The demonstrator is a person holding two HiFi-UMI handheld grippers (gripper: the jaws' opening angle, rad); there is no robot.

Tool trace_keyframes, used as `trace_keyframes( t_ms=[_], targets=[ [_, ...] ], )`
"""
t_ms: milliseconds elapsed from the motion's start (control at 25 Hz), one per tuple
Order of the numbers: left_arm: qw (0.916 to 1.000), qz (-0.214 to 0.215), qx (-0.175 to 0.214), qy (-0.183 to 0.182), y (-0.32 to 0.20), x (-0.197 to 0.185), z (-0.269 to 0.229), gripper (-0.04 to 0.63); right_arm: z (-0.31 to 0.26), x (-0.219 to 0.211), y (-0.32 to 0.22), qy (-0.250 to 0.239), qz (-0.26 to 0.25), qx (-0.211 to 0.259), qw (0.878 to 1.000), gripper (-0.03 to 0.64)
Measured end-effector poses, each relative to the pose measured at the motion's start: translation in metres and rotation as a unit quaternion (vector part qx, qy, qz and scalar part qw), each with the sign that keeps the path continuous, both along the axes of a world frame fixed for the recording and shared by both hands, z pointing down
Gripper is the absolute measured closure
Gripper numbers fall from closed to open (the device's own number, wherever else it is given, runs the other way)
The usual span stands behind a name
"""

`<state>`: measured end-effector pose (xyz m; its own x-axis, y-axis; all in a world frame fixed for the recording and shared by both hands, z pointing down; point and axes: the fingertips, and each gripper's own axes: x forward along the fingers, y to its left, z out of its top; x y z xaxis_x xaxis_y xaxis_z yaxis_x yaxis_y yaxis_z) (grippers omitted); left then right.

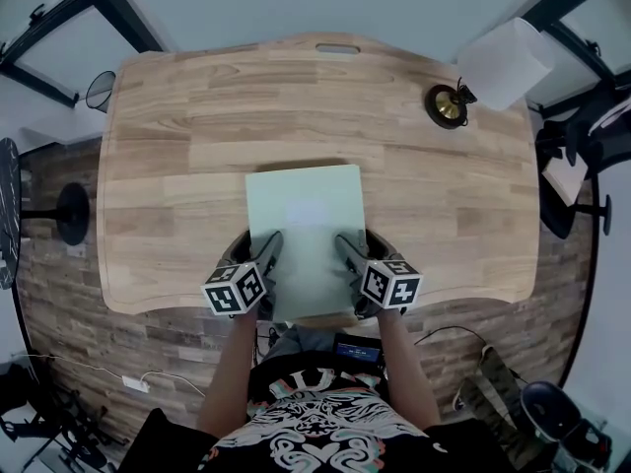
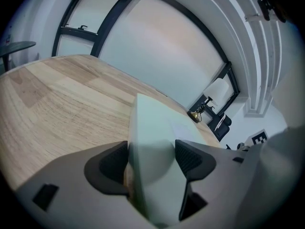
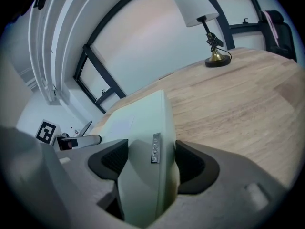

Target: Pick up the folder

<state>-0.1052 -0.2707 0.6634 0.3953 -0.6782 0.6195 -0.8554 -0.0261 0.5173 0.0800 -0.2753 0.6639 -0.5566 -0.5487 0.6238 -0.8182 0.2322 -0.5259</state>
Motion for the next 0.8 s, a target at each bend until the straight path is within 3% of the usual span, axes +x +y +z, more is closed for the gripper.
trace_keyframes(
  t_ms=[520, 800],
  targets=[
    [1.0000, 0.002, -0.005, 0.004, -0.001, 0.000, -0.004, 0.304, 0.000, 0.000, 0.007, -0.003, 0.017, -0.029, 0.999, 0.324],
    [0.9999, 0.012, 0.011, 0.004, -0.005, 0.004, -0.021, 0.304, -0.020, 0.004, 0.005, -0.002, 0.031, -0.005, 0.999, 0.324]
  ],
)
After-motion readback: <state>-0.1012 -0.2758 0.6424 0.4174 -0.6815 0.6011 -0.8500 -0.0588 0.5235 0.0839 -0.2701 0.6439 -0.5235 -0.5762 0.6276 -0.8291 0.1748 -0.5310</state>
